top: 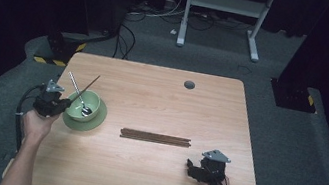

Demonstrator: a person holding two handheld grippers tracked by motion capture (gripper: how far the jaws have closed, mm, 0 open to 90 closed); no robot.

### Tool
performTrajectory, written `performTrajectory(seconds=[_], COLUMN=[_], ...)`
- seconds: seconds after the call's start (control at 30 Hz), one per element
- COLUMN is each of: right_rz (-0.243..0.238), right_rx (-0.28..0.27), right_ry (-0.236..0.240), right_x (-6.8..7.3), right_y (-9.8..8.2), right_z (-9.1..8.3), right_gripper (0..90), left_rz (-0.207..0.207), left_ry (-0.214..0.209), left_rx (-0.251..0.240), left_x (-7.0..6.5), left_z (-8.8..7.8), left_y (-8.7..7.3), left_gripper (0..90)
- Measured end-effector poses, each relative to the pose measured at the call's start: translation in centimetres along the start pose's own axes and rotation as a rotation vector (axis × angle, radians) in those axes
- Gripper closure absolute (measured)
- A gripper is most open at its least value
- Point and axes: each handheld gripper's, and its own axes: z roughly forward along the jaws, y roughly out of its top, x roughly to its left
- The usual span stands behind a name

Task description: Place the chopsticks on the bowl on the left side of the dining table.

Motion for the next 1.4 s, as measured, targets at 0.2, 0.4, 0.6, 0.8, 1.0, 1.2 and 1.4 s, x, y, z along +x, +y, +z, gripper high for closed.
performTrajectory(seconds=[0.2, 0.4, 0.6, 0.8, 1.0, 1.2, 1.4], right_rz=[0.0, 0.0, 0.0, 0.0, 0.001, 0.0, 0.001], right_rx=[0.0, 0.0, 0.0, 0.0, 0.0, 0.0, 0.001], right_ry=[0.0, 0.0, 0.0, 0.0, 0.0, 0.0, -0.001], right_x=[0.0, 0.0, 0.0, 0.0, 0.0, 0.0, 0.0], right_y=[0.0, 0.0, 0.0, 0.0, 0.0, 0.0, 0.0], right_z=[0.0, 0.0, 0.0, 0.0, 0.0, 0.0, 0.0], right_gripper=[16.6, 16.6, 16.6, 16.6, 16.6, 16.6, 16.6], left_rz=[-0.007, -0.036, -0.079, -0.108, -0.118, -0.172, -0.168], left_ry=[-0.002, -0.006, -0.016, -0.008, 0.001, 0.027, -0.007], left_rx=[0.004, -0.009, -0.031, -0.054, -0.093, -0.095, -0.106], left_x=[0.0, -0.1, -0.1, -0.2, -0.9, -1.6, -2.5], left_z=[0.1, 0.2, 0.1, -0.2, -0.8, -1.1, -1.3], left_y=[-0.1, -0.3, -0.4, -0.2, 0.1, 0.6, 1.0], left_gripper=[80.8, 71.1, 60.3, 49.6, 45.0, 32.1, 31.4])
